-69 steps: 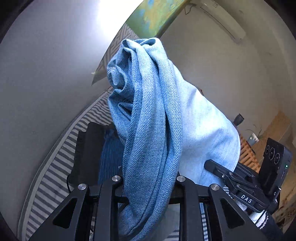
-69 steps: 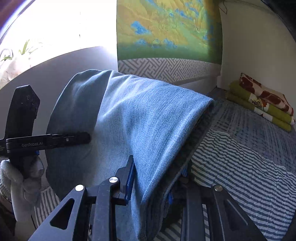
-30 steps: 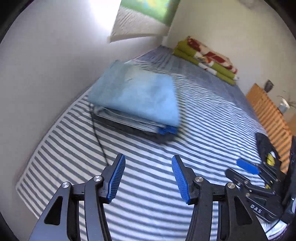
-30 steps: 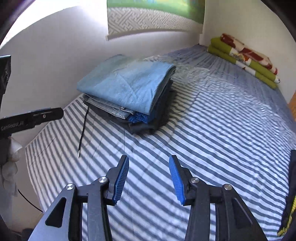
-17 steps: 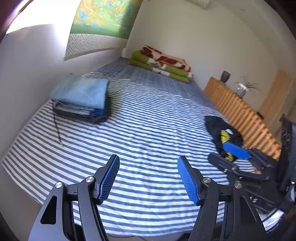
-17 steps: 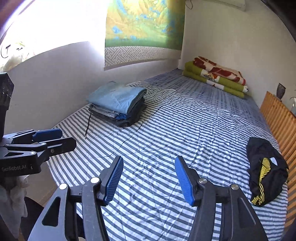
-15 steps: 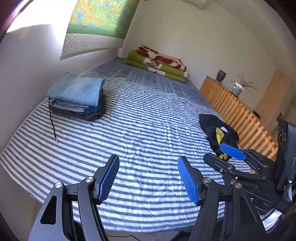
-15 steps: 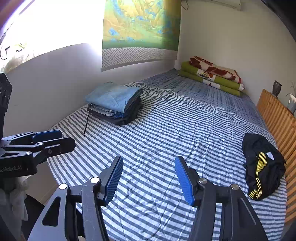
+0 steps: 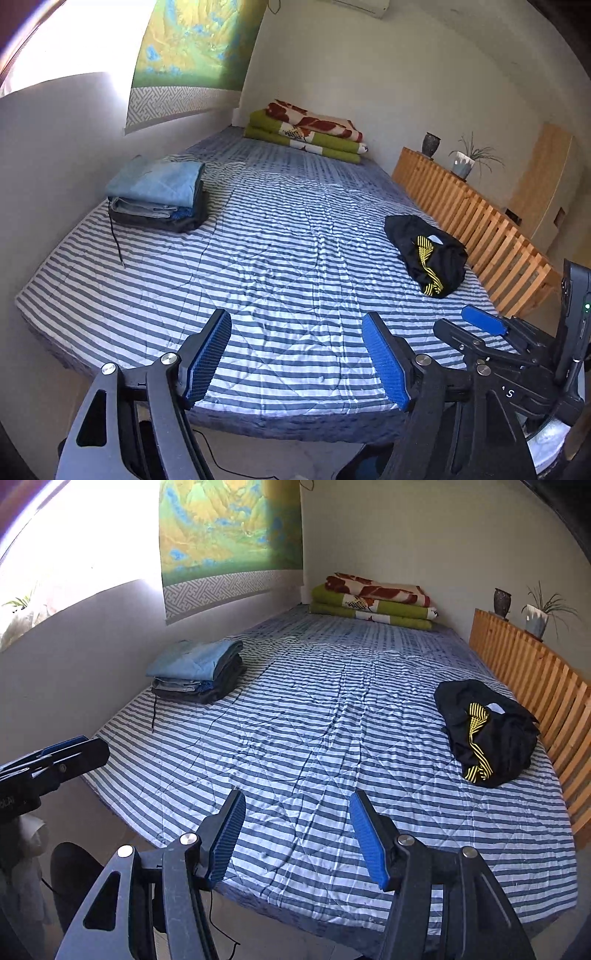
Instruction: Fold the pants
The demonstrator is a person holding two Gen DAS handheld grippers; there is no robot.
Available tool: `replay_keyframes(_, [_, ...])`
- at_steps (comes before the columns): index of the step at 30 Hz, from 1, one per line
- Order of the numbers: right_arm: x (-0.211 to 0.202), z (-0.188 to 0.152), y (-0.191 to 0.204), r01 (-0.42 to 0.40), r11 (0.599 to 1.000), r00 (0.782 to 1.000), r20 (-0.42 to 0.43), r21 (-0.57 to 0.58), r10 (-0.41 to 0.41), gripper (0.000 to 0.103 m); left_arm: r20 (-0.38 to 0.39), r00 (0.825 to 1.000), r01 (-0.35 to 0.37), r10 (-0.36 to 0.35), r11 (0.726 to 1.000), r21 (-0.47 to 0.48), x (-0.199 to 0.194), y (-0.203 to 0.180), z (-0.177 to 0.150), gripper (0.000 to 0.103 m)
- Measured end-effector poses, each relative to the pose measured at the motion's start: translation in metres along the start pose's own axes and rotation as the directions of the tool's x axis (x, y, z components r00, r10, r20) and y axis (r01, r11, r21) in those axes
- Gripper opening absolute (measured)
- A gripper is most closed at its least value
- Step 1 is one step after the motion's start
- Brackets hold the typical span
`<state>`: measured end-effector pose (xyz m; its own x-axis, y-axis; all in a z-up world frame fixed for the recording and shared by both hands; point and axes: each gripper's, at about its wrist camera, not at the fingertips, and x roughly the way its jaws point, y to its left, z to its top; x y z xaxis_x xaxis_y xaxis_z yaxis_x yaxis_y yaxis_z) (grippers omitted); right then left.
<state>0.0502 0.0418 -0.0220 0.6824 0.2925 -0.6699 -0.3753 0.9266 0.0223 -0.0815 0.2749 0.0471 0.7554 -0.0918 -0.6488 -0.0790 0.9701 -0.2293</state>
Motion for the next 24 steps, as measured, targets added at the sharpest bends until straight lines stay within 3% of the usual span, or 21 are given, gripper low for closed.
replay_keyframes(8, [-0.004,-0.011,0.001,0.012,1.000,1.000,0.004,-0.013,-0.012,0.058,0.018,0.993,-0.113,0.112,0.994,0.012,-0.019,0.006,-0.015,0.077])
replay_keyframes(17, [0.026,-0.013,-0.001,0.033,0.999,0.999,-0.025,0.017,-0.033,0.058,-0.032,0.992,-0.122,0.122,0.993,0.003,0.011,0.030,-0.019,0.077])
replay_keyframes(24, [0.050,-0.018,0.000,0.070,0.998,0.995,-0.073,0.011,-0.069,0.058,-0.078,0.993,-0.091,0.090,0.996,-0.021,0.035,0.044,-0.020,0.077])
